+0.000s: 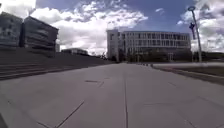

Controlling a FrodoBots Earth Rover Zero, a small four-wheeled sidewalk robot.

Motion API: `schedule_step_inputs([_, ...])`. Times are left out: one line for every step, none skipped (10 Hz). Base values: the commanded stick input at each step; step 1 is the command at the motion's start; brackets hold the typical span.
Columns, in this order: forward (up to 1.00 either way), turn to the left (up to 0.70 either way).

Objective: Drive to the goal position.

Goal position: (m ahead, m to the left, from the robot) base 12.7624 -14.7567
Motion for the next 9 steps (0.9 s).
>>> schedule_step_inputs([0.7, 0.0])
schedule_step_inputs([0.7, 0.0])
schedule_step_inputs([0.7, 0.0])
schedule_step_inputs([0.7, 0.0])
schedule_step_inputs([0.7, 0.0])
schedule_step_inputs([0.7, 0.0])
schedule_step_inputs([0.7, 0.0])
schedule_step_inputs([0.7, 0.0])
schedule_step_inputs([0.7, 0.0])
